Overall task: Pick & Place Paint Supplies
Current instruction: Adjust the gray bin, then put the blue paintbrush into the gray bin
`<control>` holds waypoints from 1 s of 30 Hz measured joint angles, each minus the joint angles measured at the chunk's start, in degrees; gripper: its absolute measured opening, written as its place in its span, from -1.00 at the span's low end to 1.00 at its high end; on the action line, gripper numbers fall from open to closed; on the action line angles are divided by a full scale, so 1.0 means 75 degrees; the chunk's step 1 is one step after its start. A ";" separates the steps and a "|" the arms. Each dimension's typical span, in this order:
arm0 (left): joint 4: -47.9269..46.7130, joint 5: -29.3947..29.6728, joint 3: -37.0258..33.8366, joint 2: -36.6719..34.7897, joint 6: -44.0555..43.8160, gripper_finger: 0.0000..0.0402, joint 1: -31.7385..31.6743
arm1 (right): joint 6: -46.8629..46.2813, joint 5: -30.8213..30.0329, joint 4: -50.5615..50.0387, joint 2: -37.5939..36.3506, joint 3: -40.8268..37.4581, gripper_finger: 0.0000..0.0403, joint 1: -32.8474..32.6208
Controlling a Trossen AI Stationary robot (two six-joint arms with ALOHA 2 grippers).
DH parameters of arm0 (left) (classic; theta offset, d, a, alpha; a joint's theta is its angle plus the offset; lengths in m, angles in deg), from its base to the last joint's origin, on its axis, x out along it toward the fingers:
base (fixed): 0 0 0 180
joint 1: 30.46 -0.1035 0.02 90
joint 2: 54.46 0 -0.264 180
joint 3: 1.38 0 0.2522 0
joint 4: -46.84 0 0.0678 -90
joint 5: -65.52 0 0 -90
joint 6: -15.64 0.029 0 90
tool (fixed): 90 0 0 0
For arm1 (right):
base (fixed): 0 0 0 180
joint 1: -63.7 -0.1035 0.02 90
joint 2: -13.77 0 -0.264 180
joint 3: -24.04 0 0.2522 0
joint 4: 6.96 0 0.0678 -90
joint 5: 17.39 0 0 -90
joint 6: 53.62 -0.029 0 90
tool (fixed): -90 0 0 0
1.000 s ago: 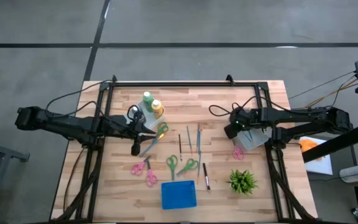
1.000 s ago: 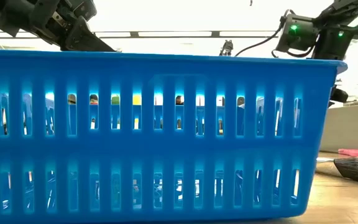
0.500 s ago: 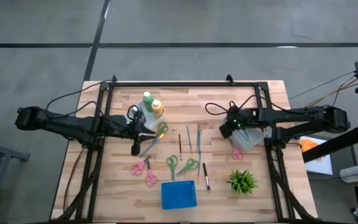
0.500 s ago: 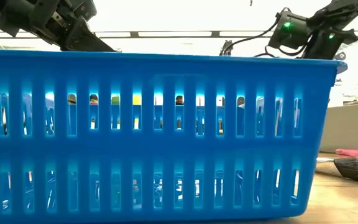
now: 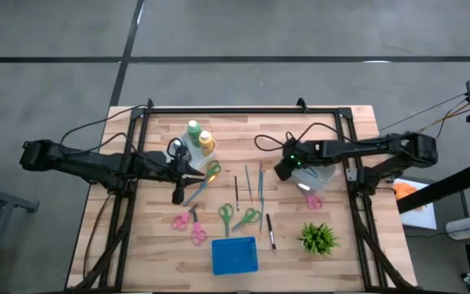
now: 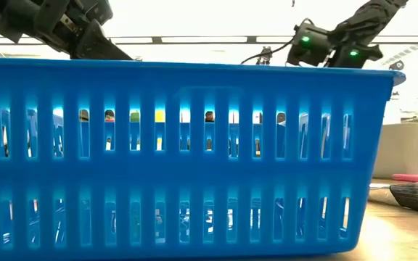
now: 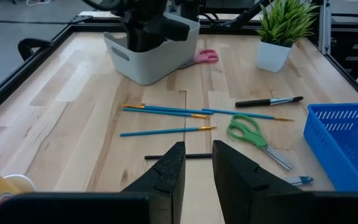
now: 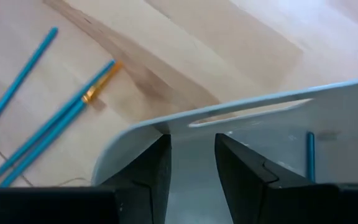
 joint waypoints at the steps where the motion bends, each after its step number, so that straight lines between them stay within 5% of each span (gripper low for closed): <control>1: -0.0027 0.0000 0.0000 0.0001 0.0002 -0.59 0.0001 | 0.0063 0.0000 0.0000 0.0161 0.0141 -0.39 0.0000; 15: -0.0108 0.0000 0.0001 0.0002 0.0003 -0.59 -0.0002 | 0.0569 0.0023 -0.0596 0.1736 0.1856 -0.39 -0.0003; 30: -0.0110 0.0000 0.0000 0.0001 0.0002 -0.59 -0.0001 | 0.0920 -0.0058 -0.1399 0.1233 0.2390 -0.39 -0.0003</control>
